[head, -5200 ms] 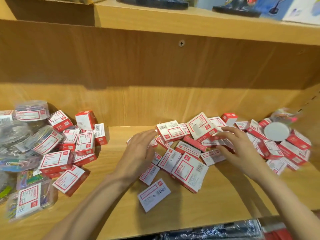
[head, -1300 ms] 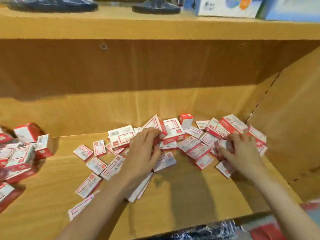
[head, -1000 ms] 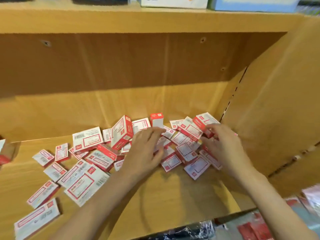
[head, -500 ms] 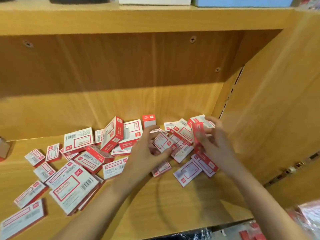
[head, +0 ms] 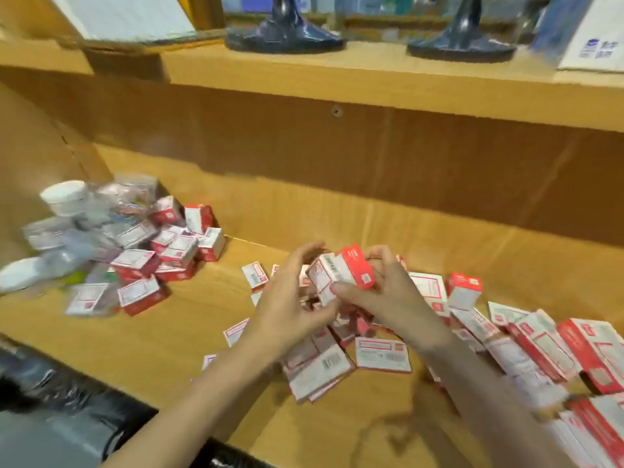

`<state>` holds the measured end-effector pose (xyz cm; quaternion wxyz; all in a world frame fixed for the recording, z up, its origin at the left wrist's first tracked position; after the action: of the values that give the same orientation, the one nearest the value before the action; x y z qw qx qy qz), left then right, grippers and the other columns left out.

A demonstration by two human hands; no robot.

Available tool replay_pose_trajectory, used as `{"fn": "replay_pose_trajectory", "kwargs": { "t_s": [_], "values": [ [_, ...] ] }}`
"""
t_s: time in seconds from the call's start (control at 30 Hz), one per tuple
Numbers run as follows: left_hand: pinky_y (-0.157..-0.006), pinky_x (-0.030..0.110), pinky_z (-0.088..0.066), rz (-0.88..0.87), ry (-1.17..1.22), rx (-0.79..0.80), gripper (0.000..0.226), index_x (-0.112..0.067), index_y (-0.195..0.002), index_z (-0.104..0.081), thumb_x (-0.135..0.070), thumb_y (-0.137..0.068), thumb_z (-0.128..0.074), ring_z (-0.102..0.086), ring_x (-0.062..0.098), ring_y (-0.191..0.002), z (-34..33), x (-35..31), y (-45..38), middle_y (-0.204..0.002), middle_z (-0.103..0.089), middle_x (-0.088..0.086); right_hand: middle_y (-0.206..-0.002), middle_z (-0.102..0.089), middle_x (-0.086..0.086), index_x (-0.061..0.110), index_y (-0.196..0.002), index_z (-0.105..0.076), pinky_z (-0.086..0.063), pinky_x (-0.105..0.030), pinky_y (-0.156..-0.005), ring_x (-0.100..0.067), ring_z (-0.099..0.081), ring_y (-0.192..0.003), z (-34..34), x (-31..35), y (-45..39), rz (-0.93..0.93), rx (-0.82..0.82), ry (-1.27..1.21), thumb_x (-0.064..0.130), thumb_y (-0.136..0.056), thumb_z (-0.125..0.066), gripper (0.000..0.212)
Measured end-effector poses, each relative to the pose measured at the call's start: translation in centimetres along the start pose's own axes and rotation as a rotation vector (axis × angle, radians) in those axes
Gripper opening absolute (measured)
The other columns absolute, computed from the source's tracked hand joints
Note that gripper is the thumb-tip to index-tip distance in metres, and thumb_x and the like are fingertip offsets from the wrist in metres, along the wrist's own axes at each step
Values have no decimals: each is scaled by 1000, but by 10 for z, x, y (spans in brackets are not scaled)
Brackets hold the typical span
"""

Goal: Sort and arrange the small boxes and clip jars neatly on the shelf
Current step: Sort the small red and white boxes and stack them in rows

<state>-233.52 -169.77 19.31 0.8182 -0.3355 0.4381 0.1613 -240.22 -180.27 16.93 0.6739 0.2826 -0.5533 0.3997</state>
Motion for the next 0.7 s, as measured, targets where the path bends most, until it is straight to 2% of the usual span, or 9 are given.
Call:
{"fn": "replay_pose_trajectory", "kwargs": {
  "t_s": [0.1,0.17,0.23,0.3,0.37,0.47,0.53,0.6,0.7],
  "values": [
    [-85,20,-46,-37,-188,-47,57,-28,-121,-43,-33,-67,-59,-48,2,-109,54,20,4,-115,-50,-12,-90,-67,5,30,-95,-48,-54,-41,-77,-12,-65,-82,-63,5,-32,3,97,50,33,-61,-82,48],
    [-91,18,-40,-58,-354,-101,49,-20,-116,-52,-34,-69,-55,-47,3,-107,90,33,9,-111,-52,-7,-89,-68,4,36,-92,-53,-54,-47,-81,-16,-66,-84,-104,2,-49,-32,146,24,45,-53,-80,48],
    [-92,15,-35,-29,-471,-139,45,-19,-111,-57,-38,-70,-54,-46,4,-107,121,53,18,-110,-53,-5,-90,-69,3,37,-91,-56,-54,-47,-82,-16,-67,-85,-142,-6,-62,-85,199,35,56,-47,-74,51],
    [-89,23,-36,30,-541,-131,45,-22,-110,-58,-43,-71,-54,-47,7,-106,145,79,29,-110,-53,-8,-95,-68,4,33,-99,-57,-54,-43,-84,-15,-65,-89,-177,-12,-71,-105,263,140,57,-50,-72,58],
    [-84,24,-34,61,-631,-115,44,-24,-107,-57,-48,-71,-55,-47,9,-103,164,104,38,-109,-52,-8,-100,-66,4,28,-107,-56,-52,-36,-86,-13,-63,-92,-205,-15,-78,-89,323,224,47,-62,-76,53],
    [-76,27,-34,50,-739,-74,43,-22,-95,-50,-56,-70,-55,-46,17,-96,180,133,43,-104,-51,-2,-93,-63,5,22,-106,-57,-48,-28,-81,-10,-59,-85,-221,-18,-91,-59,315,283,25,-73,-76,39],
    [-71,28,-31,33,-758,-45,42,-23,-85,-44,-60,-70,-53,-43,17,-87,183,142,43,-92,-49,-4,-100,-62,-1,18,-112,-58,-44,-28,-80,-12,-54,-84,-222,-16,-98,21,279,516,18,-78,-71,36],
    [-64,27,-20,-1,-777,-37,38,-25,-78,-37,-59,-71,-52,-38,14,-77,184,144,43,-78,-39,-12,-106,-58,-7,17,-119,-56,-41,-28,-82,-21,-55,-90,-225,-12,-103,109,239,669,13,-82,-65,38],
    [-63,28,-15,-26,-832,-86,33,-24,-80,-39,-54,-75,-51,-37,14,-74,191,142,46,-74,-37,-12,-101,-46,-1,15,-118,-57,-42,-26,-84,-23,-57,-93,-223,-9,-113,111,155,602,0,-83,-59,39]
  ]
}}
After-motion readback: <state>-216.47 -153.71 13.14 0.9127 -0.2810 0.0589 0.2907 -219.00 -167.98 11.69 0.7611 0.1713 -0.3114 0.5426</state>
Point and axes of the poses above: each hand's wrist, its own y-axis away from the middle knuckle, its own z-axis out of the back of the hand, x = y × z, the point moved 10 cm from there along -y, towards the middle knuckle
